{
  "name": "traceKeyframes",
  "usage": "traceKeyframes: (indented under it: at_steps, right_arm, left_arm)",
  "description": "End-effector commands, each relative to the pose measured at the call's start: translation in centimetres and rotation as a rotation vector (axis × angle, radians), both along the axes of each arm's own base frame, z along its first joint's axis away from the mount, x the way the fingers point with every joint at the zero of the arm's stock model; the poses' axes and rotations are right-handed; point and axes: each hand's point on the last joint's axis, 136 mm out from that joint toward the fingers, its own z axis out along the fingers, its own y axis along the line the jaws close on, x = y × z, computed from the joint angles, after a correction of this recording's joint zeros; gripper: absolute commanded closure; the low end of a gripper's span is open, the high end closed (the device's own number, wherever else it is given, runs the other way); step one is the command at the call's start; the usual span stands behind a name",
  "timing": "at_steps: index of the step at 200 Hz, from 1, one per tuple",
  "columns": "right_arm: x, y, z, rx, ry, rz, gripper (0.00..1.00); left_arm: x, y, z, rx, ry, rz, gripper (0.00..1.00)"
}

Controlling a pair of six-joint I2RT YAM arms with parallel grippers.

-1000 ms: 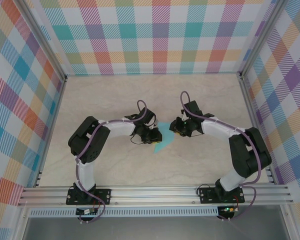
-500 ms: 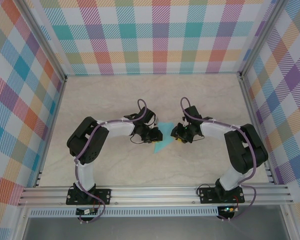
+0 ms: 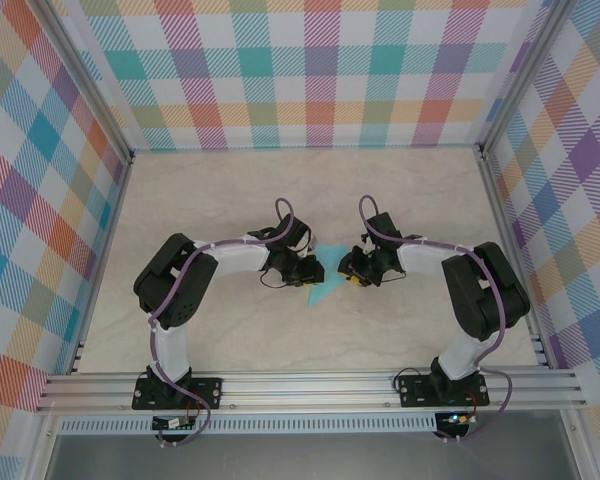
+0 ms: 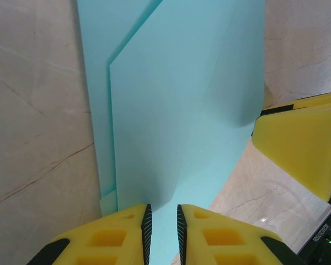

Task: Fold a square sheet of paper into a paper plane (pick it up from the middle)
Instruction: Turn over the paper at the center of the table.

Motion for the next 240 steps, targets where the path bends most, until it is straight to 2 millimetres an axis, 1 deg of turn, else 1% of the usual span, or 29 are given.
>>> traceKeyframes:
  at_steps: [1, 18, 35, 106, 124, 155, 176, 210, 240]
  right_arm:
    - [-0.2, -0.2, -0.6, -0.013, 0.021, -0.011, 0.69]
    - [-0.3, -0.2, -0.7, -0.018, 0.024, -0.015, 0.68]
    - [-0.1, 0.4, -0.5, 0.02, 0.016, -0.001, 0.68]
    - [1.6, 2.3, 2.0, 0.128, -0.064, 0.024, 0.65]
    - [1.8, 2.2, 1.8, 0.117, -0.059, 0.02, 0.64]
    - [2.0, 2.7, 1.5, 0.142, -0.065, 0.026, 0.62]
    - [2.3, 2.8, 1.7, 0.153, -0.083, 0.031, 0.61]
    - [2.9, 3.5, 2.0, 0.187, -0.108, 0.036, 0.62]
    - [3.3, 3.3, 1.6, 0.168, -0.12, 0.024, 0.63]
  left_arm:
    - [-0.5, 0.9, -1.0, 0.036, 0.022, -0.004, 0.78]
    - [-0.6, 1.0, -1.4, 0.041, 0.029, -0.006, 0.78]
    - [-0.8, 1.0, -1.7, 0.045, 0.04, -0.01, 0.79]
    - [-0.9, 1.3, -2.1, 0.061, 0.047, -0.006, 0.8]
    - [-0.9, 1.3, -1.9, 0.058, 0.045, -0.002, 0.8]
    - [-0.7, 1.4, -1.7, 0.062, 0.035, 0.008, 0.8]
    - [-0.6, 1.3, -1.5, 0.058, 0.03, 0.014, 0.81]
    - [-0.4, 1.1, -1.4, 0.043, 0.032, 0.027, 0.81]
    - [-0.1, 1.0, -1.1, 0.03, 0.028, 0.041, 0.81]
